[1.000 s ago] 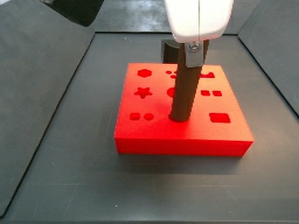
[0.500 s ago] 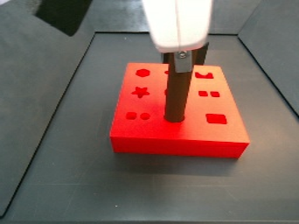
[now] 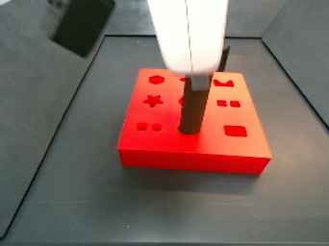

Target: Insert the oval object.

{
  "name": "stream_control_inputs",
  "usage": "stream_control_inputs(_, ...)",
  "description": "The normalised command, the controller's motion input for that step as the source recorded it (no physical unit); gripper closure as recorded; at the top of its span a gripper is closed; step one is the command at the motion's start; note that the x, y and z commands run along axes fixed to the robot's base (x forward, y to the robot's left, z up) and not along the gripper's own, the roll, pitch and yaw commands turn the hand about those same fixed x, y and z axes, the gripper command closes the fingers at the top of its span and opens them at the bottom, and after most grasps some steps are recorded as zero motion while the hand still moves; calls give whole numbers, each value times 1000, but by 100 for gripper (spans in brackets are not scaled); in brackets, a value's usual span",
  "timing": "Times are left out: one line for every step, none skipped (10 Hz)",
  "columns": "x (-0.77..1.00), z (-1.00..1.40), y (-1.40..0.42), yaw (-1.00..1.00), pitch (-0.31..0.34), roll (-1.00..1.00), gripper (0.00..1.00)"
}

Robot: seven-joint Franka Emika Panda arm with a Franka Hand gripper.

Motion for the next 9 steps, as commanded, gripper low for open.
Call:
stream_control_inputs(377,-563,-83,-391,24,101,100)
stream_control_inputs(400,-560,-86,-391,74,134,100)
stream_control_inputs(403,-603,0,-320,79,71,100)
stream_control_inputs(360,-671,60,-277,30,0,100)
stream_control_inputs(280,-763,117,-194,3,-37,100)
stream_control_inputs(200,-1000,71,-143,26,-24,100)
stream_control_inputs(0,-697,0,0,83,26,100)
stream_control_inputs(0,-31,0,0,0,0,100)
stream_control_inputs(60,-51,-106,0,9,9,100)
